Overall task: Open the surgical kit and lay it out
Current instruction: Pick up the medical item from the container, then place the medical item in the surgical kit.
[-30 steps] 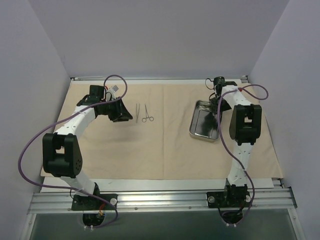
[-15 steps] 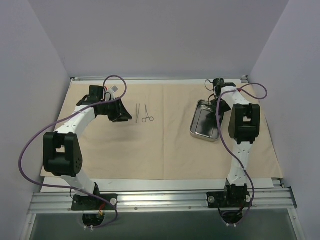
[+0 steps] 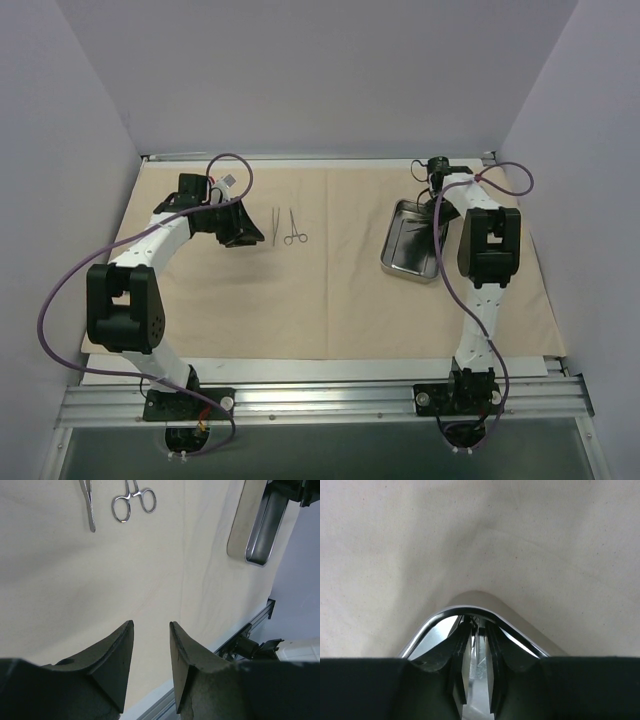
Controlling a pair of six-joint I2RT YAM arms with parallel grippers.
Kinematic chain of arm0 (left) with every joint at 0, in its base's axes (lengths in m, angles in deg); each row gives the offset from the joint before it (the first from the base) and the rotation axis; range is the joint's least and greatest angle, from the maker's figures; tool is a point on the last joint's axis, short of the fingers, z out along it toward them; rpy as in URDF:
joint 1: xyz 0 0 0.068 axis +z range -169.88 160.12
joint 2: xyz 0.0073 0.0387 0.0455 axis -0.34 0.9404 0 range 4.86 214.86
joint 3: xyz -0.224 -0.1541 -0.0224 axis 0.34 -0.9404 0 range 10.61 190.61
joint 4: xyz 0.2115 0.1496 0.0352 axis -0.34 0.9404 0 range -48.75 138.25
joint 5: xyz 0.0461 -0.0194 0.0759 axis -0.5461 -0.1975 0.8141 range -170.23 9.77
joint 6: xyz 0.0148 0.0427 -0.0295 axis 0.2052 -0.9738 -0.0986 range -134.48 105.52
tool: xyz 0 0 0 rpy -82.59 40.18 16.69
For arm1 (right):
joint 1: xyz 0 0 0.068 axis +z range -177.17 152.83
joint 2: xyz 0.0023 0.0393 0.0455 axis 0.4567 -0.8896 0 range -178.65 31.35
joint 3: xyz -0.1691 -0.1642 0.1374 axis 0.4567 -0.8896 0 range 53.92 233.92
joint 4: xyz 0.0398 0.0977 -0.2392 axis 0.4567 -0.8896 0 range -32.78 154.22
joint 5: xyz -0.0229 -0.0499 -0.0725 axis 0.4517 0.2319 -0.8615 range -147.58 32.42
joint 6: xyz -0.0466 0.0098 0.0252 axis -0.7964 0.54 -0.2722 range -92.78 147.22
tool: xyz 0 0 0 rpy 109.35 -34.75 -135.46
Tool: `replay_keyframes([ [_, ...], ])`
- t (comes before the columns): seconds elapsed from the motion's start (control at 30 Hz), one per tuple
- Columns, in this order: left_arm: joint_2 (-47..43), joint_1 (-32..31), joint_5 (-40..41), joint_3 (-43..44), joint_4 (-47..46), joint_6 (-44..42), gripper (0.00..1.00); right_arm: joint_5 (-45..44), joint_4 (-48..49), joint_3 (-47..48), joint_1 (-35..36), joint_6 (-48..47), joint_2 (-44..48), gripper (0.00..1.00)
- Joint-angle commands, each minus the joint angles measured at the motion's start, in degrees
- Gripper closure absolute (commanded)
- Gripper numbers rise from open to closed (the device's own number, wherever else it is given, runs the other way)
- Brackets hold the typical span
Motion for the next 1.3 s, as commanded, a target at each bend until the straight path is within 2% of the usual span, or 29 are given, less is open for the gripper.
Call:
replay_keyframes([
  [0.0, -1.17, 0.46, -1.22, 0.43, -2.34, -0.05, 0.57, -0.83, -3.49, -1.42, -0.51, -1.08, -1.63, 0.83],
  [0.2, -2.05, 0.46, 0.10, 1.30, -0.23, -1.28, 0.57, 0.93, -3.58, -2.29, -0.51, -2.48, 1.35, 0.94],
  [0.47, -2.84, 0.46, -0.77, 2.27, 1.09, -1.81, 0.56, 9.00, -2.88, -7.82, -0.51, -7.31, 10.04, 1.00],
  [0.7, -4.86, 0.03, -4.11, 2.71, 0.39, 1.25, 0.55, 15.95, -1.57, -7.92, -0.42, -19.61, 12.08, 1.00],
  [0.77, -6.18, -0.94, -4.82, 2.45, -0.49, 2.14, 0.55, 16.92, 0.10, -8.35, -0.25, -23.74, 13.47, 1.00],
  [0.93, -8.11, -5.24, -4.47, 2.01, -2.07, 5.48, 0.54, 26.49, 7.91, -13.27, -0.34, -29.90, 18.66, 1.00],
  [1.0, -8.12, -7.96, -4.47, 2.09, -3.12, 7.84, 0.53, 28.52, 9.07, -15.82, -0.34, -32.80, 20.68, 1.00],
  [1.07, -7.59, -11.12, -4.38, 2.62, -4.97, 9.60, 0.53, 33.34, 14.15, -19.23, -0.07, -35.86, 23.57, 1.00],
  [1.13, -7.06, -13.33, -3.77, 3.59, -6.99, 12.33, 0.53, 36.77, 18.54, -20.92, 1.59, -37.89, 25.95, 1.00],
  [1.27, -6.19, -17.20, -2.36, 3.50, -11.99, 18.30, 0.52, 37.84, 22.69, -23.12, 7.56, -39.93, 33.60, 1.00],
])
